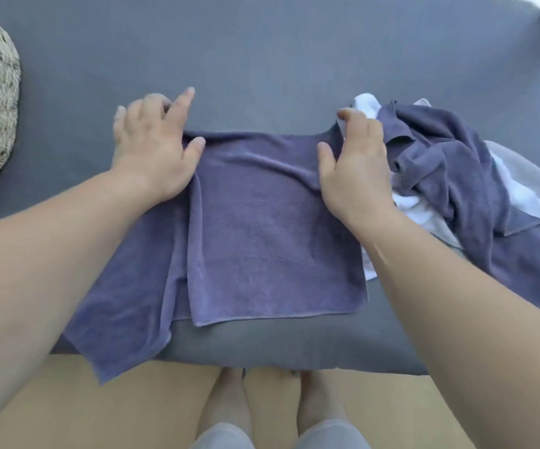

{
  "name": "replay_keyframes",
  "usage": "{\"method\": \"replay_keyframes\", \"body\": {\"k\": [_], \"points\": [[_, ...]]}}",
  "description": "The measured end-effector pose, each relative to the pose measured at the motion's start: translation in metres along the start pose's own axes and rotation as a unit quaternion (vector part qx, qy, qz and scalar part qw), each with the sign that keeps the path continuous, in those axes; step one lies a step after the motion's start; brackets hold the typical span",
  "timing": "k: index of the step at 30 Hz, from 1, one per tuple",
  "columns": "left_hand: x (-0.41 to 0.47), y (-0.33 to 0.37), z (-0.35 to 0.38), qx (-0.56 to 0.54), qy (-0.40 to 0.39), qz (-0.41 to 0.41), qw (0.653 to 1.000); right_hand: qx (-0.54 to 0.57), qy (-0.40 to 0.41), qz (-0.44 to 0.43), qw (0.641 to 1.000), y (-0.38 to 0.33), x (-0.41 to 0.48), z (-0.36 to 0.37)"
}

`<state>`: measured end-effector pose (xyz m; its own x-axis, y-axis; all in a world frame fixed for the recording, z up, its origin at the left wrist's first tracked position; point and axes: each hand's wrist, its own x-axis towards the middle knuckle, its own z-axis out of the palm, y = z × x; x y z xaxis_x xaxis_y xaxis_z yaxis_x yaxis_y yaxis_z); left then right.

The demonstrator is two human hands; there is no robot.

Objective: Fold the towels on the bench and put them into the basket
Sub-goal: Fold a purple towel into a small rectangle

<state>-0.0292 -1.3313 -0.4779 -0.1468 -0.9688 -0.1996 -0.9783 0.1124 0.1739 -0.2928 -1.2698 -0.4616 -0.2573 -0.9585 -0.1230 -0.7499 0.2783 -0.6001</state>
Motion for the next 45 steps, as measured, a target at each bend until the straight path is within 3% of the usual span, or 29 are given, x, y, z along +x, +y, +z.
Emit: {"method": "replay_keyframes", "body": {"k": [2,4,7,10,14,17,23,28,40,45], "points": [[-0.008,0.015,0.005,0.027,-0.017,0.012,0.999,-0.061,0.004,-0.064,0.996,0.004,-0.019,0.011],[-0.033,0.032,0.016,0.027,-0.020,0.039,0.999,-0.076,0.009,-0.074,0.994,0.014,-0.043,0.019],[-0.090,0.062,0.038,-0.008,-0.037,0.055,0.998,-0.115,0.015,-0.052,0.992,0.037,-0.081,0.024],[-0.137,0.089,0.064,-0.016,-0.075,0.073,0.994,-0.247,-0.020,-0.026,0.968,0.064,-0.098,0.019],[-0.143,0.113,0.084,0.011,-0.089,0.092,0.992,-0.343,-0.036,0.033,0.938,0.097,-0.077,-0.003],[-0.123,0.129,0.089,0.050,-0.092,0.089,0.990,-0.357,-0.051,0.072,0.930,0.118,-0.055,-0.018],[-0.079,0.167,0.092,0.051,-0.085,0.108,0.989,-0.350,-0.019,0.049,0.935,0.142,-0.075,-0.037],[-0.073,0.178,0.102,0.098,-0.095,0.115,0.984,-0.339,-0.084,0.090,0.933,0.168,-0.095,-0.042],[-0.073,0.179,0.103,0.129,-0.104,0.116,0.979,-0.346,-0.065,0.010,0.936,0.171,0.065,-0.057],[-0.077,0.182,0.102,0.123,-0.116,0.166,0.971,-0.329,-0.083,0.015,0.940,0.157,0.105,-0.065]]}}
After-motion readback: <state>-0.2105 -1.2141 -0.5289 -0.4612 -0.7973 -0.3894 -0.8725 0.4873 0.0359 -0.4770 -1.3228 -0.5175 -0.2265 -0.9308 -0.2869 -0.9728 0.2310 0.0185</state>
